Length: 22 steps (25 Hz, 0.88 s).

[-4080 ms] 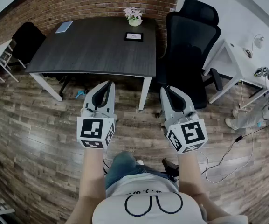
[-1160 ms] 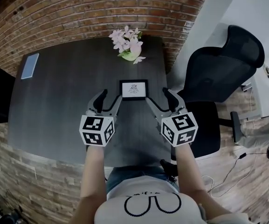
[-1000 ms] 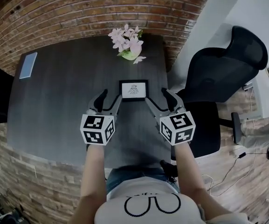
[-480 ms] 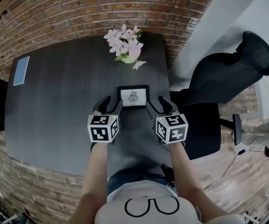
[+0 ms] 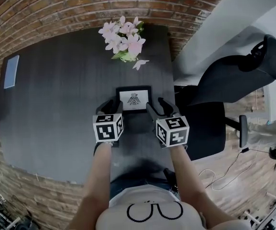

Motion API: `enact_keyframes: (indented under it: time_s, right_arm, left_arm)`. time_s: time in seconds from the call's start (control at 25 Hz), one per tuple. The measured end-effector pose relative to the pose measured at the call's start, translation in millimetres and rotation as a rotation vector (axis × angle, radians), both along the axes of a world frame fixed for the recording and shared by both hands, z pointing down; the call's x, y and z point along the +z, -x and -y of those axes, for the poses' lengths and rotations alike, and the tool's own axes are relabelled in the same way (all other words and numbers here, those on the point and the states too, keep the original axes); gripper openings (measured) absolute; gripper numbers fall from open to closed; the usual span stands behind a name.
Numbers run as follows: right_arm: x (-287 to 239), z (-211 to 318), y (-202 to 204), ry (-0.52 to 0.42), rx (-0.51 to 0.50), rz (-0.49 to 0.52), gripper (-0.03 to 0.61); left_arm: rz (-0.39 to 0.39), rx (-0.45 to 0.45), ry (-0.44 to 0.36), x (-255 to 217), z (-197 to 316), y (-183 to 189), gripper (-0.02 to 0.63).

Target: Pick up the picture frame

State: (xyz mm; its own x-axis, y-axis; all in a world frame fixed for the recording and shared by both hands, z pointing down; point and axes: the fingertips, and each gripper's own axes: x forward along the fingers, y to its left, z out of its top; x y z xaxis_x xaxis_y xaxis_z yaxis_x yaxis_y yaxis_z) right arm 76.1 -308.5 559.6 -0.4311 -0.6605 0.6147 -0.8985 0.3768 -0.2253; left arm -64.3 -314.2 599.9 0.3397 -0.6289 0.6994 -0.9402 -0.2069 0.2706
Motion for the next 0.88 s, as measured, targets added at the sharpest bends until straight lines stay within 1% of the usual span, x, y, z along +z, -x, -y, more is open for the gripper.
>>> enact_keyframes:
  time_s: [0.28,0.32,0.4,0.56,0.68,0.76,0.88]
  right_arm:
    - [11,6,1,-0.001,-0.004,-0.002,0.206]
    - [12,6,2,0.001,-0.007,-0.002,0.204]
    - [14,6,3,0.006,-0.01,-0.002,0.205]
    - [16,6,4,0.014,-0.01,0.002,0.204]
    - [14,6,2,0.019,-0.002,0.019,0.204]
    - [13,6,2,0.032,0.004,0.047,0.206]
    - [12,6,3,0.073,0.01,0.118,0.206]
  left_arm:
    - [-0.008,-0.007,0.043,15,6,-5,0.126]
    - [-0.014,-0.007,0.047,16,6,-6,0.12]
    - [-0.031,-0.016,0.058,15,6,-7,0.087]
    - [-0.104,-0.065,0.09,15,7,-4,0.075]
    - [-0.142,-0.07,0.106,15,7,0,0.069]
    - [-0.173,-0.063,0.123,15,7,0,0.069]
    - [-0.237,-0.053,0.154,16,7,-2,0.067]
